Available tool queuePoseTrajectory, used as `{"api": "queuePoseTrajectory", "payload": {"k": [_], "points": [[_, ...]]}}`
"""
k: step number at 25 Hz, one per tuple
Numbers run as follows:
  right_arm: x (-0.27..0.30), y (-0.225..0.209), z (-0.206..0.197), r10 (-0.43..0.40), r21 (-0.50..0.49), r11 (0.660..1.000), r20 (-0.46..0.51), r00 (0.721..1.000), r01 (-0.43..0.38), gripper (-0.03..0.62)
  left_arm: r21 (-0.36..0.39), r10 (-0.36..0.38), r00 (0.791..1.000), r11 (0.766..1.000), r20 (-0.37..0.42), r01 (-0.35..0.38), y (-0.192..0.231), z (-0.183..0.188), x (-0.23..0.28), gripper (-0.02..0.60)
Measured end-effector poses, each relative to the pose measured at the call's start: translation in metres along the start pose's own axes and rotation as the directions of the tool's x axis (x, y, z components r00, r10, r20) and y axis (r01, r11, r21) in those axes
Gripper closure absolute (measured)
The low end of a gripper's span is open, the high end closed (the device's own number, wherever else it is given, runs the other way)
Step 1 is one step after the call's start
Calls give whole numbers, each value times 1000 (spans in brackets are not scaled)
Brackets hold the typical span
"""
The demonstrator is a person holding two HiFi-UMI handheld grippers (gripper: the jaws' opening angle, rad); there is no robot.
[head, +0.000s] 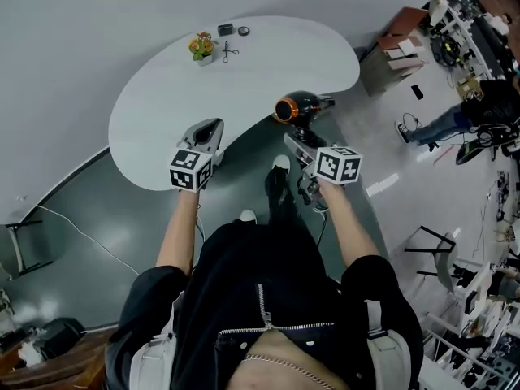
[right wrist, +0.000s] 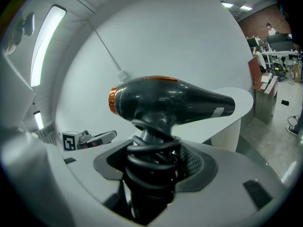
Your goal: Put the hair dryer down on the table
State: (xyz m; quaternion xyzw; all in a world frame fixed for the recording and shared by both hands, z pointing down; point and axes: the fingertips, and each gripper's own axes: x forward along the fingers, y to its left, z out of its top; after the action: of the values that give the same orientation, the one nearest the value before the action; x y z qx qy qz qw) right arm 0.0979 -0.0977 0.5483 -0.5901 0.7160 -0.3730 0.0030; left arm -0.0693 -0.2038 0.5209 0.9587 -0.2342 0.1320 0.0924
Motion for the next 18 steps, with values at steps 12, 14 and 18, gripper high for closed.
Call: {"api": "queuePoseTrajectory", "payload": {"k": [12, 14, 18], "points": [[58, -45, 65, 78, -6, 997, -18, 997, -78, 324, 8, 91, 996, 996, -12, -91, 43, 28, 56, 560], [69, -57, 77, 91, -7, 996, -32, 995, -91, 324, 7, 104, 994, 995, -17, -104, 47, 32, 71, 560], [96, -83, 104, 105, -16, 994, -56, 993, -106, 324, 9, 129, 991, 992, -37, -129, 58, 39, 103, 560]]}}
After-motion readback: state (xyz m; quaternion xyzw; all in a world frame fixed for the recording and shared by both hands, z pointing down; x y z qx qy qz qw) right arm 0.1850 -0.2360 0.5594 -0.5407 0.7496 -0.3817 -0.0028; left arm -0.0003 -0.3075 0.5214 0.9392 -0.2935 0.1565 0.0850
